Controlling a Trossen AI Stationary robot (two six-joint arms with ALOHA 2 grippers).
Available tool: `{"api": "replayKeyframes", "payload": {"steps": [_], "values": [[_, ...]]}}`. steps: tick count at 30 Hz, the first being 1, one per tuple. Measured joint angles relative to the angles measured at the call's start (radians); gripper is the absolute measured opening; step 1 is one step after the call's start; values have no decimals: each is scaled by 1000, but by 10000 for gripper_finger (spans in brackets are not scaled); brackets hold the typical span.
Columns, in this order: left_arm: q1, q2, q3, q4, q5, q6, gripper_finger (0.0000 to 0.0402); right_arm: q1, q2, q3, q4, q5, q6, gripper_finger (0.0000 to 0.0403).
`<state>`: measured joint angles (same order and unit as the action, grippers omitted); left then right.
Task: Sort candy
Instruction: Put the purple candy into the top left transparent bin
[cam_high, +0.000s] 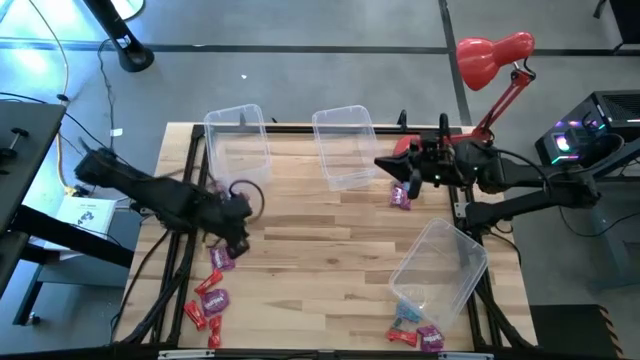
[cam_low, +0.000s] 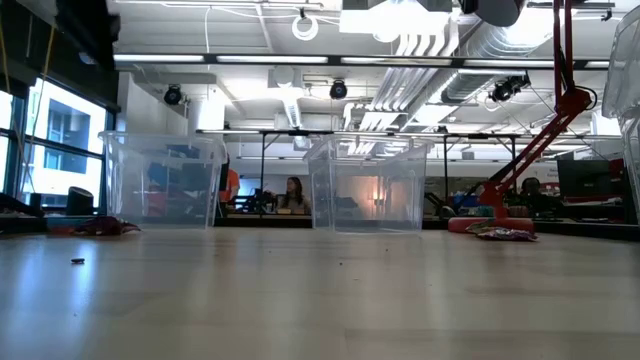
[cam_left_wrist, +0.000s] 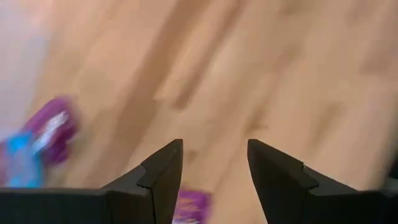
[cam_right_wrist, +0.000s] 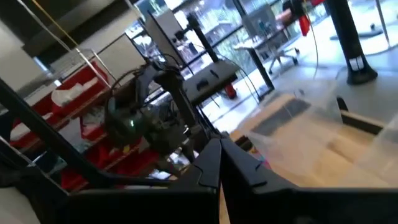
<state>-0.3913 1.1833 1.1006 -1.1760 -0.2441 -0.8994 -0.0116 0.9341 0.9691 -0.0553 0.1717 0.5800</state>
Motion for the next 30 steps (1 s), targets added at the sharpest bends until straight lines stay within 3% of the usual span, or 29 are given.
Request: {"api": "replayKeyframes", "payload": {"steps": [5, 8, 12, 20, 30], "values": [[-5, 115, -97, -35, 6, -115, 174, 0, 1, 0, -24, -27, -7, 0], [-2, 173, -167, -37, 76, -113, 174, -3, 1, 0, -24, -15, -13, 0], [20, 219, -230, -33, 97, -73, 174, -19, 1, 0, -24, -7, -37, 0], [95, 227, -288, -6, -4, -4, 183, -50, 2, 0, -24, -7, -40, 0], [257, 227, -340, 79, -38, 180, 243, -68, 2, 0, -24, -7, -39, 0]]}}
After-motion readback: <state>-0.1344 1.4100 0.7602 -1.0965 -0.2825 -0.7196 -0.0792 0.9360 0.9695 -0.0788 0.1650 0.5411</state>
